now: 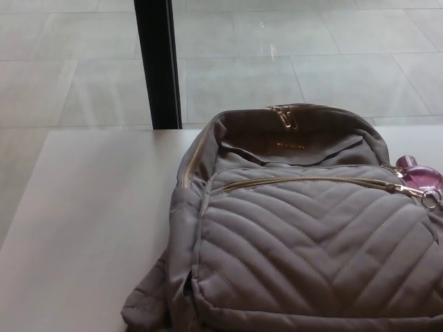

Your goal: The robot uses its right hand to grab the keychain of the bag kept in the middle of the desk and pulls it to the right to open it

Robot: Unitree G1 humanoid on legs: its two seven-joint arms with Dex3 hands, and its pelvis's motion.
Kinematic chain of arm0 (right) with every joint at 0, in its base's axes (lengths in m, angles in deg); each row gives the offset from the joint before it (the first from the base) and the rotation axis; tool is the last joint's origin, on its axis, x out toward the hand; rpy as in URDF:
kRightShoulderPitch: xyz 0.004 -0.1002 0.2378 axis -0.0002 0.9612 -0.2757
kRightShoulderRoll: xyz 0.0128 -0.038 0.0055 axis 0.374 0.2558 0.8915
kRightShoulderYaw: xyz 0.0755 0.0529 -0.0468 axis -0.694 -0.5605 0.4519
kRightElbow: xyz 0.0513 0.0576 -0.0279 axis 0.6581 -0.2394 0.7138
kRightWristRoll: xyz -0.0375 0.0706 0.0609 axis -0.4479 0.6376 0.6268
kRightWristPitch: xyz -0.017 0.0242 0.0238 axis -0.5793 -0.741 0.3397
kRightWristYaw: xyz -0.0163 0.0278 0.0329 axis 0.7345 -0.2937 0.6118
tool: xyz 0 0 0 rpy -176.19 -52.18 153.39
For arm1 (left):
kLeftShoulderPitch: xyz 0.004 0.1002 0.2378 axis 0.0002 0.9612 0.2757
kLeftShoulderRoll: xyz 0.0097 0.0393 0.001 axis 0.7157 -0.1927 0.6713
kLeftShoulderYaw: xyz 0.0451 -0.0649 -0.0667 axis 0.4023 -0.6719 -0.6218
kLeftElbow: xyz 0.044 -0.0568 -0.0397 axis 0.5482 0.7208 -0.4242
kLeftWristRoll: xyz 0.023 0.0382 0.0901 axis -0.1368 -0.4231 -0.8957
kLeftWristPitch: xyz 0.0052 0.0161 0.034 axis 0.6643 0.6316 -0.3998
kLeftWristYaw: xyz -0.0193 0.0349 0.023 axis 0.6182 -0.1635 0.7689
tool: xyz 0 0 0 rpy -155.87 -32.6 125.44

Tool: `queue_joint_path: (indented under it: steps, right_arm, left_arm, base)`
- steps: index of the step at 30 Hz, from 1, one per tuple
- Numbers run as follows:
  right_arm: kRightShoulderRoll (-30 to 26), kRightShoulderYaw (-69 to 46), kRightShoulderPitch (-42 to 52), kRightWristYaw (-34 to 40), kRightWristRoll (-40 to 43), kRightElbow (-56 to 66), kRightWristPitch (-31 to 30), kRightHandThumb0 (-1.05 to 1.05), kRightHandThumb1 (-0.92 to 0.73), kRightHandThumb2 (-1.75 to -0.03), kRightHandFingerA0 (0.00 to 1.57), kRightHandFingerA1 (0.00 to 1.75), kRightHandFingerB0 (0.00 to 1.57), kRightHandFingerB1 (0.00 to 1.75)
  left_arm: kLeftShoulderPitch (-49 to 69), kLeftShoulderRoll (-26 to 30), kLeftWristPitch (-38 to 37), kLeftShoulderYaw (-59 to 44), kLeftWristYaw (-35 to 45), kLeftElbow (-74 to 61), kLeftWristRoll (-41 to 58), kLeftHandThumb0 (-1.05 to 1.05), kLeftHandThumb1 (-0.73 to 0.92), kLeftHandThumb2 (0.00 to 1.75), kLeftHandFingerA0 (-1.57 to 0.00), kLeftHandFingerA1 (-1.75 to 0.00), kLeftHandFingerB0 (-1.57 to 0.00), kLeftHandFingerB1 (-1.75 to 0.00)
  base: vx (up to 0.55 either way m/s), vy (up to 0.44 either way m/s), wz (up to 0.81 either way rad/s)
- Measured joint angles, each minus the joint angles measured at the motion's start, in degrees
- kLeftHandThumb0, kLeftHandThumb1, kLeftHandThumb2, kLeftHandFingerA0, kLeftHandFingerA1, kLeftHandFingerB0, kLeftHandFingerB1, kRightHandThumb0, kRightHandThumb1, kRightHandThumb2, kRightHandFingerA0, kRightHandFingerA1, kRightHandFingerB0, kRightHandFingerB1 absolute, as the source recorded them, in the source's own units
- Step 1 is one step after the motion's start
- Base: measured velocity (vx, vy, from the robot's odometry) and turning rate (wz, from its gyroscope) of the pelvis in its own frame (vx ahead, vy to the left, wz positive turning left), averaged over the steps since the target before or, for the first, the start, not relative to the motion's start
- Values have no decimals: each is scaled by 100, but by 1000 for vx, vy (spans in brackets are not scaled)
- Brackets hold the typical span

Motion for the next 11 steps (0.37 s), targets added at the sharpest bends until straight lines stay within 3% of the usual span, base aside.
queue_joint_path:
  steps: [1,2,4,5,6,7,8,9,11]
  right_arm:
    - [-12,36,-15,0,-3,-57,16,-61,-66,-61,65,64,48,38]
    - [-22,79,-32,0,-7,-93,25,-61,-67,-61,64,63,44,38]
    - [-45,180,-71,0,-27,-148,62,-61,-67,-61,64,63,44,38]
    - [-56,224,-84,1,-35,-172,85,-62,-66,-60,67,63,36,36]
    - [-69,268,-90,5,-44,-185,105,-61,-66,-61,64,63,35,36]
    - [-78,299,-94,10,-52,-195,123,-61,-66,-60,65,62,34,36]
    - [-83,318,-99,16,-58,-206,135,-62,-67,-60,63,61,33,36]
    - [-91,348,-106,24,-65,-224,150,-62,-67,-60,63,60,34,35]
    - [-113,410,-119,45,-88,-259,191,-64,-67,-60,59,60,32,38]
  left_arm:
    - [10,1,0,5,1,-2,-4,-90,82,90,-64,-54,-42,-46]
    - [9,2,1,5,2,7,-5,-82,92,75,-64,-50,-44,-43]
    - [-2,4,1,4,8,18,-6,-82,92,75,-64,-50,-44,-43]
    - [-7,5,1,5,11,20,-6,-89,83,91,-63,-56,-42,-47]
    - [0,10,0,12,19,19,-9,-90,82,90,-63,-56,-41,-47]
    - [8,14,0,18,27,17,-11,-82,92,79,-67,-50,-45,-42]
    - [17,16,-1,24,33,12,-14,-84,92,79,-64,-50,-44,-44]
    - [27,18,-1,35,37,7,-18,-88,83,91,-60,-55,-40,-47]
    - [36,22,-1,47,47,0,-23,-89,83,90,-62,-55,-40,-47]
  base:
    - [0,0,0]
    - [0,0,0]
    - [0,0,0]
    - [0,0,0]
    - [0,0,0]
    - [0,0,0]
    - [0,0,0]
    - [0,0,0]
    - [0,0,0]
